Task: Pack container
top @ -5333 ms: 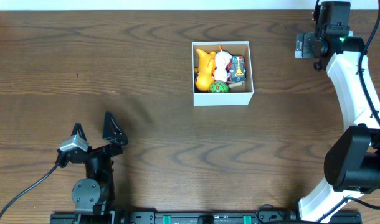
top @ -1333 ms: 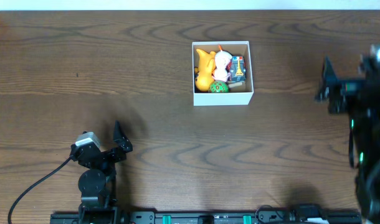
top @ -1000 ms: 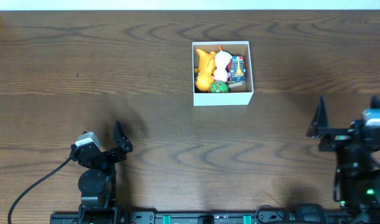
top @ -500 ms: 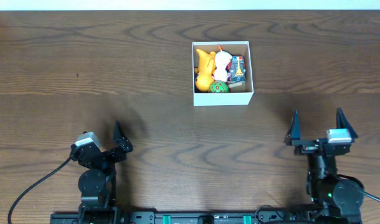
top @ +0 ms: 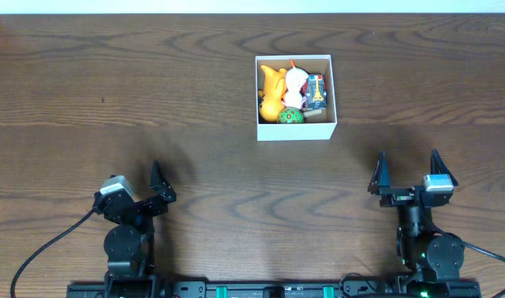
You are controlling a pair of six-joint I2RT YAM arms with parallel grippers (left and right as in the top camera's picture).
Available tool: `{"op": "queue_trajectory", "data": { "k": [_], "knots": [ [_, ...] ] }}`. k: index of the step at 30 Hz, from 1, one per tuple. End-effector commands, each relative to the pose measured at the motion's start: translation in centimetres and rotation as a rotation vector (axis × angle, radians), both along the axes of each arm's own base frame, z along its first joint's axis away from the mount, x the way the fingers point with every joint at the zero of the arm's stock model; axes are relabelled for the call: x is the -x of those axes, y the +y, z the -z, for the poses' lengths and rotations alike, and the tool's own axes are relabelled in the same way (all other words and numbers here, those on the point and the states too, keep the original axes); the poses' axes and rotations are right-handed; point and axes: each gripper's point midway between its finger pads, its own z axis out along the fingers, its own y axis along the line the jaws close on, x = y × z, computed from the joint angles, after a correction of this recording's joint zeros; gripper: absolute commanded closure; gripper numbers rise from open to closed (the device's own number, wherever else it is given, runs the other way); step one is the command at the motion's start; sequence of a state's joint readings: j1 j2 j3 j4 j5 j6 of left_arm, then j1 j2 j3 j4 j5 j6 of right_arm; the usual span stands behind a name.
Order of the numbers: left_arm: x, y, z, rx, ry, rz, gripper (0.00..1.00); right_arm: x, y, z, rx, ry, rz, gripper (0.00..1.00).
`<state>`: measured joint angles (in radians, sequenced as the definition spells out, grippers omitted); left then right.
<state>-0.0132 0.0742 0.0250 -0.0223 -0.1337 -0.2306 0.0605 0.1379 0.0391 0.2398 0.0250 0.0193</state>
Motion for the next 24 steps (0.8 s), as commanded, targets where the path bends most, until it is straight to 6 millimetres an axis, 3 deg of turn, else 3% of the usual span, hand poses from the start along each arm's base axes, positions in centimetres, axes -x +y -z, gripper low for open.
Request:
{"op": "queue_trajectory", "data": {
  "k": [1,13,22,24],
  "knots": [
    [0.2,0.3,1.9,-0.018,0.063,-0.011,0.02,0.2,0.4,0.9,-0.027,0.0,-0.021,0.01],
    [0.2,0.3,2.0,-0.018,0.064,-0.011,0.02,0.6,0.3,1.8,-0.026,0.033,-0.02,0.01],
    [0.2,0.3,1.9,-0.018,0.063,-0.011,0.02,0.6,0.3,6.4,-0.014,0.219,-0.015,0.01],
    [0.2,0.3,2.0,-0.018,0.064,-0.011,0.02,0.6,0.1,6.4,-0.015,0.219,-0.008,0.01]
  ]
}}
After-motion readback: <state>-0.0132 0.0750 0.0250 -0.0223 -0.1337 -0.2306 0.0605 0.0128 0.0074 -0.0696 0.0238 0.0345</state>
